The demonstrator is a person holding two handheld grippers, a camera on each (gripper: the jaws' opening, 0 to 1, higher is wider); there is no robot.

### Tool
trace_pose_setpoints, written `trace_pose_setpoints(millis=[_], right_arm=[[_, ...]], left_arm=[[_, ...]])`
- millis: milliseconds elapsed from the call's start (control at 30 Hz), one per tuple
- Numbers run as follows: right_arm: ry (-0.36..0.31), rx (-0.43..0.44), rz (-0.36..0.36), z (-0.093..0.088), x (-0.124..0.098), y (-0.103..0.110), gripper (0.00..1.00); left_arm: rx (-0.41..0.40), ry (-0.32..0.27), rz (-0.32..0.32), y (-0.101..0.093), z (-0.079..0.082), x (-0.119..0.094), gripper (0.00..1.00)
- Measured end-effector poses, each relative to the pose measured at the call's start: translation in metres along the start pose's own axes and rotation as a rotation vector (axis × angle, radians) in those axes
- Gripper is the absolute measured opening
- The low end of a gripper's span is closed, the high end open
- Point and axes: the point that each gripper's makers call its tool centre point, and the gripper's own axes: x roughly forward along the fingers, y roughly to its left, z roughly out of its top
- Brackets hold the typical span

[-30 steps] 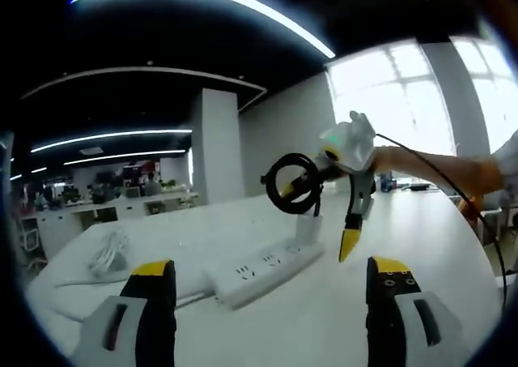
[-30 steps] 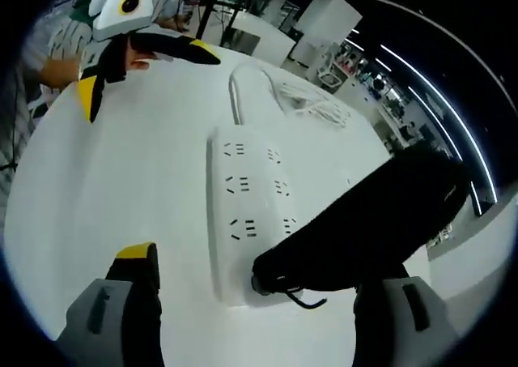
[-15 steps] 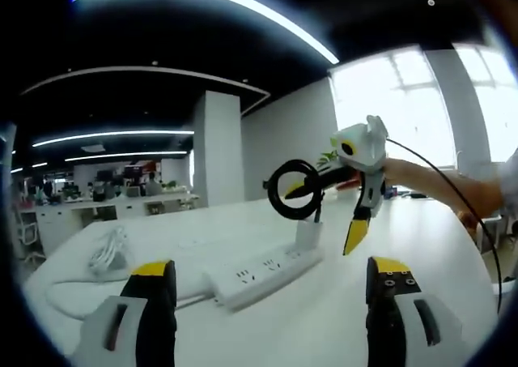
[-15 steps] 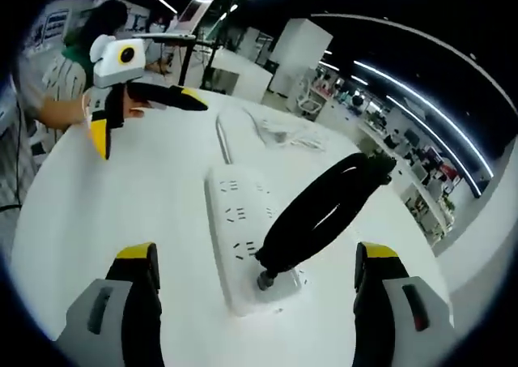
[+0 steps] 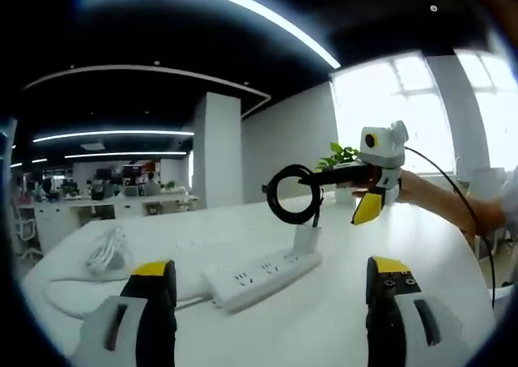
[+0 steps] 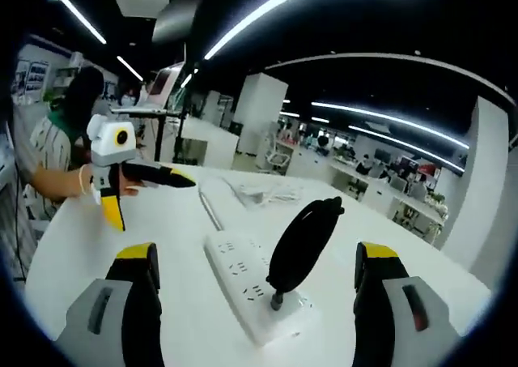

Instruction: Straighten the power strip on the desk, plug the charger into it

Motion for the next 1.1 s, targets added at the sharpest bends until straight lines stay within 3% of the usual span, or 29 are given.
trace_pose_setpoints(millis=[100,200,400,533,733,800,900,1100], right_arm=[[-0.084,0.049,-0.027,0.010,-0.006,0.000,1.00],[-0.128,0.092,-0.052,0.014,-0.011,-0.003,1.00],[-0.132,0.077,-0.122,0.006,-0.018,-0.010,0.99],[-0.142,0.098,-0.132,0.003,-0.023,-0.009,1.00],[-0.160,0.105,-0.186,0.002,-0.034,-0.001,1.00],[-0.136,0.128,-0.194,-0.002,-0.036,0.004,0.98],[-0.155,0.169,-0.193,0.001,-0.042,0.013,0.99],[-0.156,0.171,-0.214,0.003,-0.054,0.025,0.99]], left_arm=[[0.000,0.000,-0.002,-0.001,0.000,0.000,0.99],[-0.006,-0.001,-0.004,-0.001,0.000,0.001,0.99],[-0.006,0.001,-0.008,-0.002,0.000,0.001,0.99],[-0.007,0.002,-0.008,-0.003,0.000,0.002,0.99],[-0.006,0.000,-0.007,-0.003,0.000,0.001,0.99],[-0.007,0.000,-0.006,-0.003,0.001,0.000,0.99],[-0.009,-0.003,-0.018,-0.004,0.003,-0.001,0.99],[-0.008,0.009,-0.029,-0.007,0.002,-0.002,0.99]])
